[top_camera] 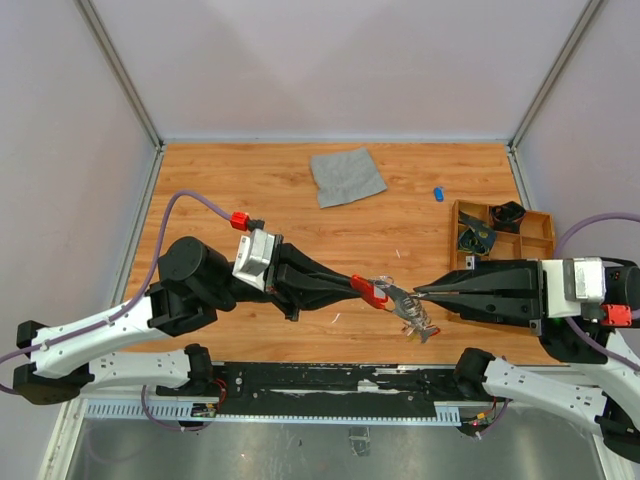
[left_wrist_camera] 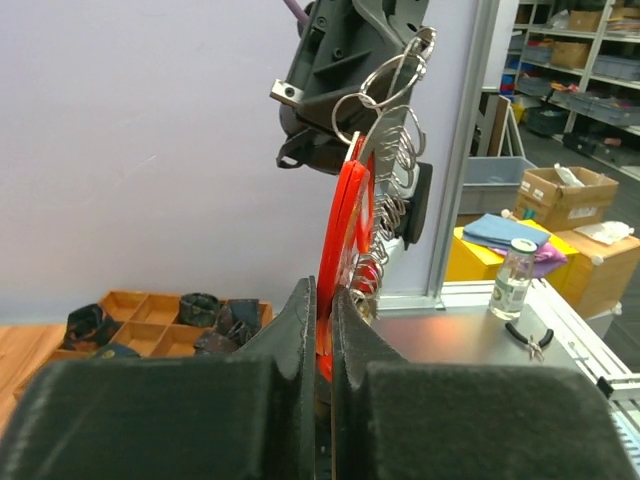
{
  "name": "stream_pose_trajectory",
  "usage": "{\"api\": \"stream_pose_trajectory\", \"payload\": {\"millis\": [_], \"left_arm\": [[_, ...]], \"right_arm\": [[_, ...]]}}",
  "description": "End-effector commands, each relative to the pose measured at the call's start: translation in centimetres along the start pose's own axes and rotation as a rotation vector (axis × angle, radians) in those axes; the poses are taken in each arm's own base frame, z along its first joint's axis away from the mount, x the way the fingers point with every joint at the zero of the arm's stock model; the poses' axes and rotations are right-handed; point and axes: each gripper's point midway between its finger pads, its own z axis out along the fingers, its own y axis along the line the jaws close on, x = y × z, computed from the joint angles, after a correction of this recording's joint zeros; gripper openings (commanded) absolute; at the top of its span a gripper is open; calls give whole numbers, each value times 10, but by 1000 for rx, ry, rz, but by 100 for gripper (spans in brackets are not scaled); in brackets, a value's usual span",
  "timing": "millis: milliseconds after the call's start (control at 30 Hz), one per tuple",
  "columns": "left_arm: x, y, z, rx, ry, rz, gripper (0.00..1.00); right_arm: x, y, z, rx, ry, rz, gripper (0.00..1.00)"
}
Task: Put the keys on the keyring
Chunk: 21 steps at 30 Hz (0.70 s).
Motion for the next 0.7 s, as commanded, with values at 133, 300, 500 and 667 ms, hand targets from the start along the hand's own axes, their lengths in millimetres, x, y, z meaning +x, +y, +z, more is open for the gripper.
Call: {"api": "stream_pose_trajectory", "payload": {"millis": [133, 300, 500, 667], "left_arm": [[-24, -6, 1, 20, -64, 12, 1], [-25, -7, -1, 23, -65, 12, 0], [-24, -7, 0, 23, -54, 9, 1], [-21, -7, 1, 22, -41, 0, 1]], "right_arm": [[-3, 0, -7, 3, 68, -67, 1], [10, 0, -15, -2, 166, -100, 0], [22, 3, -24, -40, 296, -114, 0], [25, 7, -28, -84, 359, -107, 0]]}}
